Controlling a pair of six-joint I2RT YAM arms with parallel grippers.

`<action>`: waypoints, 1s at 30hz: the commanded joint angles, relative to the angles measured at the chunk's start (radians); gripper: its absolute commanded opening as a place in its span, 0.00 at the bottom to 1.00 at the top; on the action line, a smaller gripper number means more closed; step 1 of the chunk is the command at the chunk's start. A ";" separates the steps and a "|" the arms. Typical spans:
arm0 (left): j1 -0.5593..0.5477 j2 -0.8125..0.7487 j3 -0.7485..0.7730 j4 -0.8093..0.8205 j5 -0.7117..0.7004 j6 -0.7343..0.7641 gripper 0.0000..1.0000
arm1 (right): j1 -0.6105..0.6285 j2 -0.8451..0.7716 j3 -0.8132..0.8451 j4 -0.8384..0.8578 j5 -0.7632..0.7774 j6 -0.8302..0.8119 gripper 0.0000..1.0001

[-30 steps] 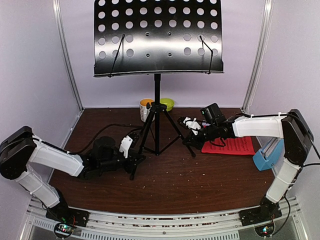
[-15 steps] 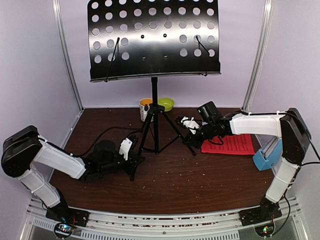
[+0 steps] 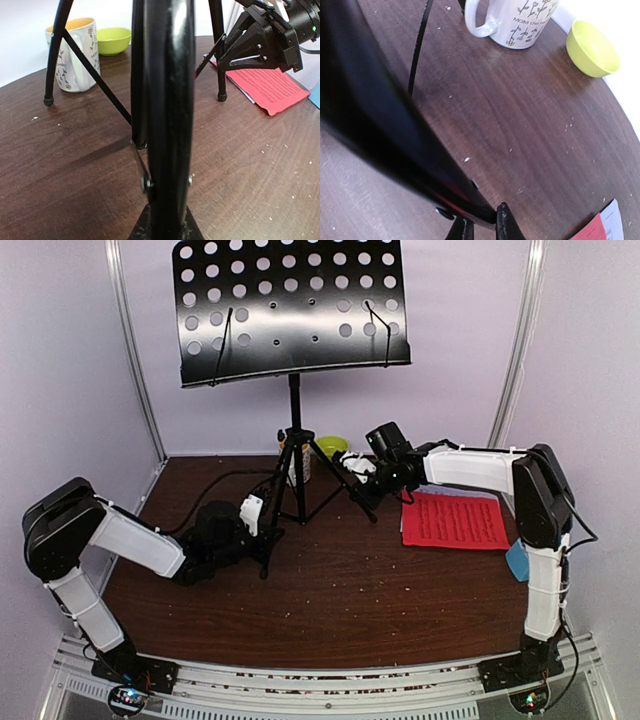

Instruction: Set up the instrument practice props

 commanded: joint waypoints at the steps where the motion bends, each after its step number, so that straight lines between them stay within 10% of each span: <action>1: 0.047 0.066 -0.012 -0.202 -0.093 -0.085 0.00 | -0.063 0.048 0.129 0.027 0.127 0.071 0.00; 30: 0.097 0.133 0.091 -0.207 -0.007 -0.096 0.12 | -0.046 0.175 0.306 0.080 0.173 0.089 0.09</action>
